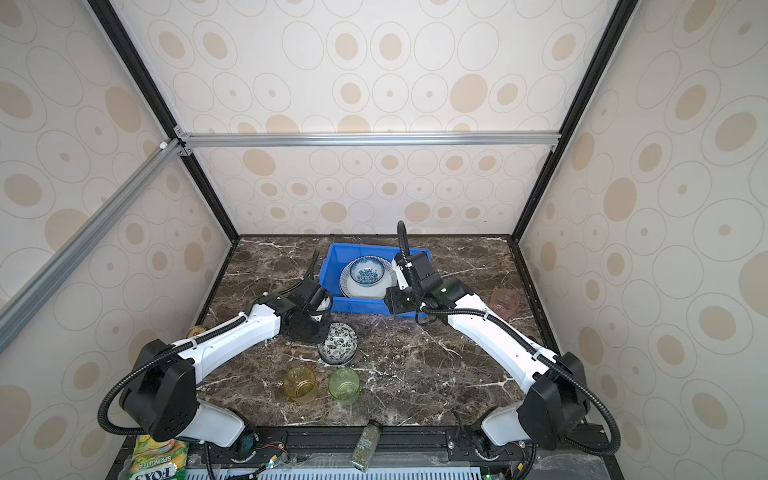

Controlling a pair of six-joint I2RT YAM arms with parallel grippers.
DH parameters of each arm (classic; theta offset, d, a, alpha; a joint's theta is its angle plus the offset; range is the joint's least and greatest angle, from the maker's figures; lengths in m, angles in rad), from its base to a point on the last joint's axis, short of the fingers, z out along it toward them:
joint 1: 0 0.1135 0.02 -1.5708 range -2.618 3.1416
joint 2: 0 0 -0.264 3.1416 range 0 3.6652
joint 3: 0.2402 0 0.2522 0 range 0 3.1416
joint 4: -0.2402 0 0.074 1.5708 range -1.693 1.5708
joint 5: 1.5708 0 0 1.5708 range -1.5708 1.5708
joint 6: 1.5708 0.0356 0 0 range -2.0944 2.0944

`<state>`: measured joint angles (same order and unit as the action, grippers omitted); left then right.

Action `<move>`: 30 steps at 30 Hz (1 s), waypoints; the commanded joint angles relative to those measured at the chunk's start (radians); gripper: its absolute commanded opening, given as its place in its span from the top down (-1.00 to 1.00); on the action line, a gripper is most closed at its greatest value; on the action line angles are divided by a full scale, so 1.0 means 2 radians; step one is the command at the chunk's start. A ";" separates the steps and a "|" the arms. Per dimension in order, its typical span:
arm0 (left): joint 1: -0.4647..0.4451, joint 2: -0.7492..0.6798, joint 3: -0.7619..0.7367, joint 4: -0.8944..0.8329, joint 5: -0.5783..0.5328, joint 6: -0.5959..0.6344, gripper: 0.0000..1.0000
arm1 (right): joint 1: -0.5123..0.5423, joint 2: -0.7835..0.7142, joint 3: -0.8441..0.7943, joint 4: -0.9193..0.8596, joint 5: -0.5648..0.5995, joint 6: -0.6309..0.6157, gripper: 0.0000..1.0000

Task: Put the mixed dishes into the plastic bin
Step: 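Close the left gripper on the green-leaf bowl's rim and lift it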

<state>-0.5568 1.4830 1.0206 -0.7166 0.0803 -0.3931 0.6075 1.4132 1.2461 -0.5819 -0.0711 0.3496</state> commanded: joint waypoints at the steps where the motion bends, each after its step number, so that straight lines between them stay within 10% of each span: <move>1: -0.002 -0.020 0.025 -0.008 -0.006 0.008 1.00 | 0.005 -0.014 -0.005 0.005 0.005 -0.005 -0.02; 30: 0.029 -0.046 0.142 0.018 -0.005 0.016 1.00 | 0.005 -0.039 -0.020 0.024 0.021 -0.011 -0.02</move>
<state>-0.5106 1.4227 1.2259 -0.7330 0.0586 -0.3759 0.6075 1.3609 1.2182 -0.5575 -0.0479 0.3347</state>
